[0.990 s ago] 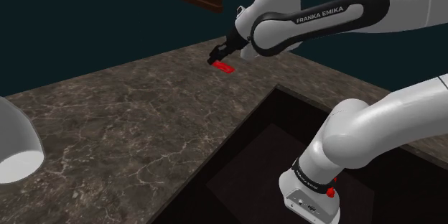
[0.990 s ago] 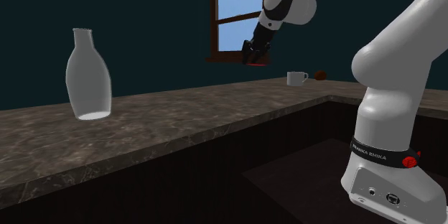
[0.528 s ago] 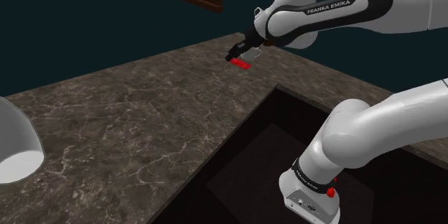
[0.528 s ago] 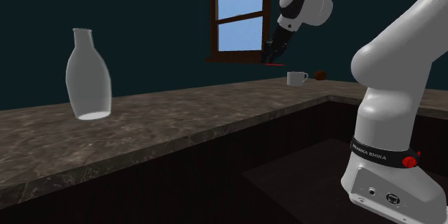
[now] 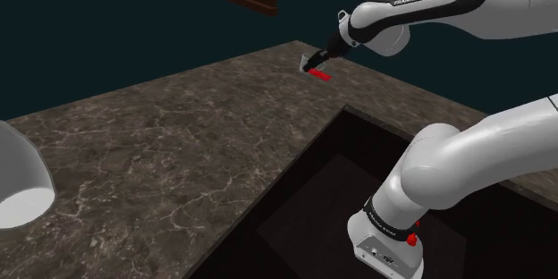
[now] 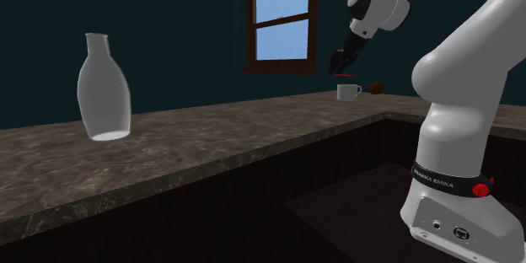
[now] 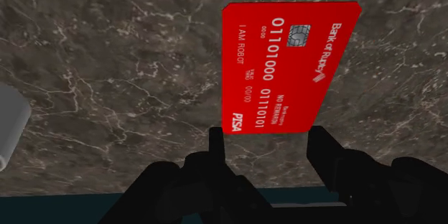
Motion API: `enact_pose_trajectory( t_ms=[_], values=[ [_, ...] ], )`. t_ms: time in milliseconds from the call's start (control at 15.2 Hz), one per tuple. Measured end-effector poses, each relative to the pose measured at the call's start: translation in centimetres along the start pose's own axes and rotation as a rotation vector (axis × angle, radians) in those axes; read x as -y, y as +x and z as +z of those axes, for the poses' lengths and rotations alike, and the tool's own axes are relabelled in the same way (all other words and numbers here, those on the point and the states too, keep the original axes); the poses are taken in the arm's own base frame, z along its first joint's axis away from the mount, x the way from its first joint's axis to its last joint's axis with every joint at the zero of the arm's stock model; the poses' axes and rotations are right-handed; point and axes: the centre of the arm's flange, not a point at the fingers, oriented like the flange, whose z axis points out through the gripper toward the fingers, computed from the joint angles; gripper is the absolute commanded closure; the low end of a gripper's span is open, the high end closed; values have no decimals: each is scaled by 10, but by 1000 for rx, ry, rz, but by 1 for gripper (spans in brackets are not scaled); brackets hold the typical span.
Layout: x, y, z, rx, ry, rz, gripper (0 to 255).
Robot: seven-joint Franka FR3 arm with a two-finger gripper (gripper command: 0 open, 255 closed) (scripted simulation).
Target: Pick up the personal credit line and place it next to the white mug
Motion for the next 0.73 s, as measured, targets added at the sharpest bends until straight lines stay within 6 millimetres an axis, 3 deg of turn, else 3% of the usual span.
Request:
enact_pose_trajectory(
  t_ms=[726],
  values=[
    [-141, -28, -22, 0, 0, 0, 255]
  ],
)
